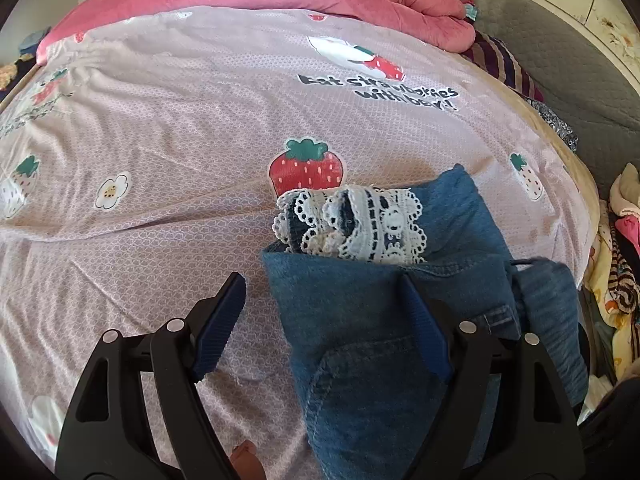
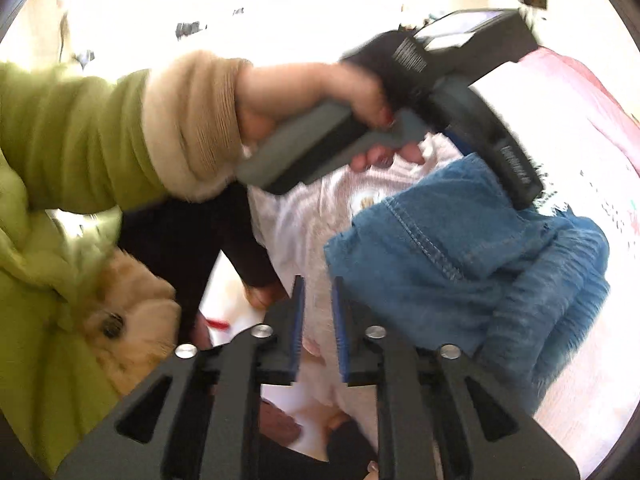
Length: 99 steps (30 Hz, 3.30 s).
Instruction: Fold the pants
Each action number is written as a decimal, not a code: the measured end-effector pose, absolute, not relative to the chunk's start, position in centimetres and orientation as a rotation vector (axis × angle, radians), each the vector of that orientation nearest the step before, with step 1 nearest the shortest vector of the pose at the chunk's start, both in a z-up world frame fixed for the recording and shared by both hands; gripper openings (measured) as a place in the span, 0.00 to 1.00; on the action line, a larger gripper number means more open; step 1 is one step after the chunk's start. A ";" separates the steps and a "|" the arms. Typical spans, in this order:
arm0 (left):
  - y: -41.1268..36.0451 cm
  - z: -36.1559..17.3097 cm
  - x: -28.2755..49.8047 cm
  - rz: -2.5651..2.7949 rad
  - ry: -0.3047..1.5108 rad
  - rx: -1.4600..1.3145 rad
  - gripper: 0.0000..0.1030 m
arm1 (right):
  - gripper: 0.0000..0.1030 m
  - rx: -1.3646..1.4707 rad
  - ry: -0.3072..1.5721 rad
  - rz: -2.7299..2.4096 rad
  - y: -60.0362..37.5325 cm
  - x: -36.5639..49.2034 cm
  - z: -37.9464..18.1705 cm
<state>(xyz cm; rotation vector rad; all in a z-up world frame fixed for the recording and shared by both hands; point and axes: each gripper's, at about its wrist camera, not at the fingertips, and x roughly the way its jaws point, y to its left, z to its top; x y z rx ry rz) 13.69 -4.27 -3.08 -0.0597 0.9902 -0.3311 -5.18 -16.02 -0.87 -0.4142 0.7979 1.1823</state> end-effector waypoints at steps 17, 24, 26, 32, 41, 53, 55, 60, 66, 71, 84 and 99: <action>-4.6 -3.1 13.2 -0.326 0.990 -0.048 0.70 | 0.45 -0.138 1.011 1.009 -15.8 -1.6 -4.3; -4.2 -3.4 13.5 -0.314 0.983 -0.064 0.75 | 0.44 -0.045 1.045 0.996 -17.0 -1.8 -4.7; -4.0 -3.6 13.7 -0.309 0.982 -0.073 0.75 | 0.44 -0.040 1.053 0.988 -16.9 -2.0 -4.9; -2.5 -1.4 12.5 -0.328 0.932 -0.119 0.75 | 0.51 -0.043 0.977 1.002 -17.6 -3.8 -3.5; -1.0 0.8 10.0 -0.305 0.877 -0.099 0.75 | 0.68 0.051 0.831 0.929 -20.9 -5.2 0.6; -1.6 1.0 7.7 -0.307 0.866 -0.102 0.81 | 0.90 0.177 0.738 0.642 -27.6 -2.3 2.9; -1.9 1.0 7.5 -0.306 0.863 -0.090 0.82 | 0.91 0.191 0.740 0.626 -27.9 -1.7 2.8; -2.6 0.7 6.9 -0.307 0.862 -0.057 0.85 | 0.93 0.190 0.740 0.591 -28.4 -0.8 2.6; -3.2 -0.4 6.2 -0.308 0.880 -0.036 0.86 | 0.94 0.105 0.784 0.557 -26.9 1.3 1.5; -3.2 -2.2 6.4 -0.301 0.923 -0.044 0.87 | 0.94 0.133 0.844 0.535 -26.5 4.1 -0.3; -3.0 -3.9 7.6 -0.327 0.970 -0.118 0.87 | 0.94 0.323 0.974 0.632 -26.4 9.8 -3.9; -4.5 -3.3 8.3 -0.417 0.960 -0.136 0.24 | 0.39 0.262 0.872 0.659 -25.4 8.5 -3.4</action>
